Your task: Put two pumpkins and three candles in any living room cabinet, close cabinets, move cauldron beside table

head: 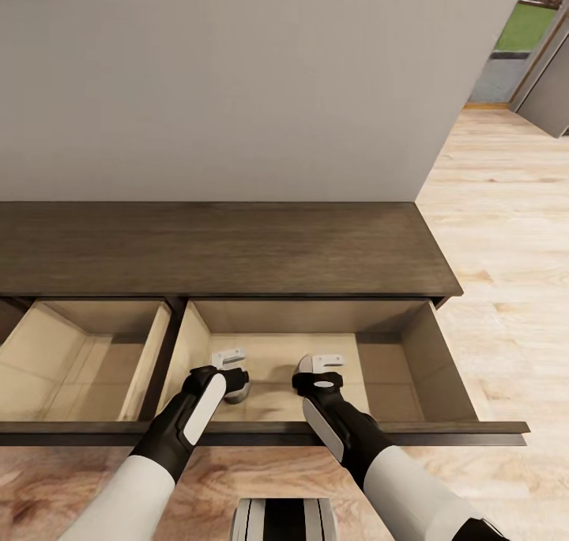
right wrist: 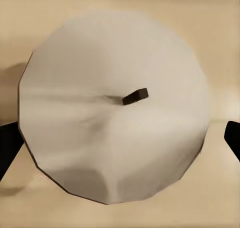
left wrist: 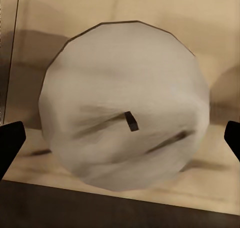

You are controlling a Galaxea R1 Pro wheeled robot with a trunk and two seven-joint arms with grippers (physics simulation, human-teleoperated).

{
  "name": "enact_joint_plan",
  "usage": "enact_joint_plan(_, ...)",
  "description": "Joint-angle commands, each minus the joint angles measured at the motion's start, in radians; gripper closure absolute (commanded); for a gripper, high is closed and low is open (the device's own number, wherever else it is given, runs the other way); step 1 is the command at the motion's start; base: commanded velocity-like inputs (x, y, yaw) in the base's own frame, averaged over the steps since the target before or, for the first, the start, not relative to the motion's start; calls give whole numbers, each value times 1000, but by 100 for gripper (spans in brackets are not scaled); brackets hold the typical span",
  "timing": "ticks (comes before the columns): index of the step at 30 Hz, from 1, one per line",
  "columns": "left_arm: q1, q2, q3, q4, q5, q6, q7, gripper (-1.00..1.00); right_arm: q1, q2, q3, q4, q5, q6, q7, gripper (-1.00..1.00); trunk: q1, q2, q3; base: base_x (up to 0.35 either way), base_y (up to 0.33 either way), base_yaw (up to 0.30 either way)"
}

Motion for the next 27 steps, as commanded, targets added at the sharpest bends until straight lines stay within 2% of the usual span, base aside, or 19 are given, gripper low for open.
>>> enact_joint_plan(1,-1,0,-2,-1,11,1,10,-100,0,0,2,-1,-2,4,-7,-100,0,0,-1,0,0,0)
enact_joint_plan(4,-1,-1,-2,-1,12,1,10,-100,0,0,2,-1,-2,4,-5,-100,0,0,-1,0,0,0)
enact_joint_plan(14,-1,0,-3,-1,13,2,9,-100,0,0,2,-2,-3,1,-4,-100,-5,2,38,0,0,0)
enact_joint_plan(27,0,-1,-2,-2,16,3,7,-100,0,0,1,-1,-3,1,-4,-100,-5,2,38,0,0,0)
